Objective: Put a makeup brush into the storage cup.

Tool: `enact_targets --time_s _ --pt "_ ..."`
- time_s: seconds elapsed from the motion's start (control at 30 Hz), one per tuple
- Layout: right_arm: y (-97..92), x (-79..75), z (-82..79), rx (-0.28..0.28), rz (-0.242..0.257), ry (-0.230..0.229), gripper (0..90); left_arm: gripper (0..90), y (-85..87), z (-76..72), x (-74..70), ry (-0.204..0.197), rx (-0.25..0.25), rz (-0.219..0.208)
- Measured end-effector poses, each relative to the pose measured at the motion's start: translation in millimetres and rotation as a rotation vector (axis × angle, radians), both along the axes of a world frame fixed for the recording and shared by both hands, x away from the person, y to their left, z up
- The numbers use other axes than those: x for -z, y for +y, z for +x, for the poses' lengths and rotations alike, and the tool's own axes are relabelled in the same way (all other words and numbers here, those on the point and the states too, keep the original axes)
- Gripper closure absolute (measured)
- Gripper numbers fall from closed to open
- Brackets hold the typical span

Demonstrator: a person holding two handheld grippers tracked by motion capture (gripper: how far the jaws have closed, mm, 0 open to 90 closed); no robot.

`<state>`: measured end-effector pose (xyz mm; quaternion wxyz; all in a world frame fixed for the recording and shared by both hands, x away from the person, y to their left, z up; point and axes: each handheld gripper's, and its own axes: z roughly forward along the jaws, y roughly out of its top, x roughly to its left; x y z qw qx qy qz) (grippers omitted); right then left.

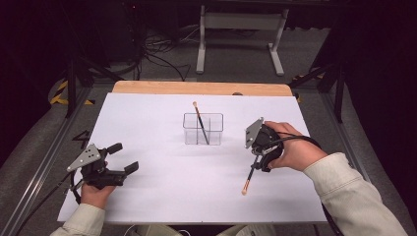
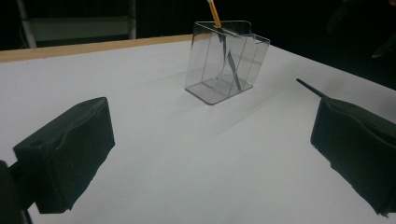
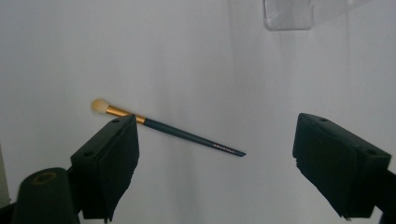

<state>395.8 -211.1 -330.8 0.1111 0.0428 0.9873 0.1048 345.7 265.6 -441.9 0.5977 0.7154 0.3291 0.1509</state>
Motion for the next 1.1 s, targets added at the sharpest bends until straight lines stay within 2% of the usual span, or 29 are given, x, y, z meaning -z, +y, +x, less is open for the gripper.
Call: enact_targets --time_s 0.77,1.1 --pt "9.0 32.9 5.4 -0.035 -0.057 0.094 15.4 0.1 0.8 -0.8 0.2 -0.002 -0.005 -0.003" --pt "7.9 47.7 8.7 -0.02 -0.081 0.133 15.5 0.1 0.6 -1.1 0.0 -0.003 -0.004 -0.001"
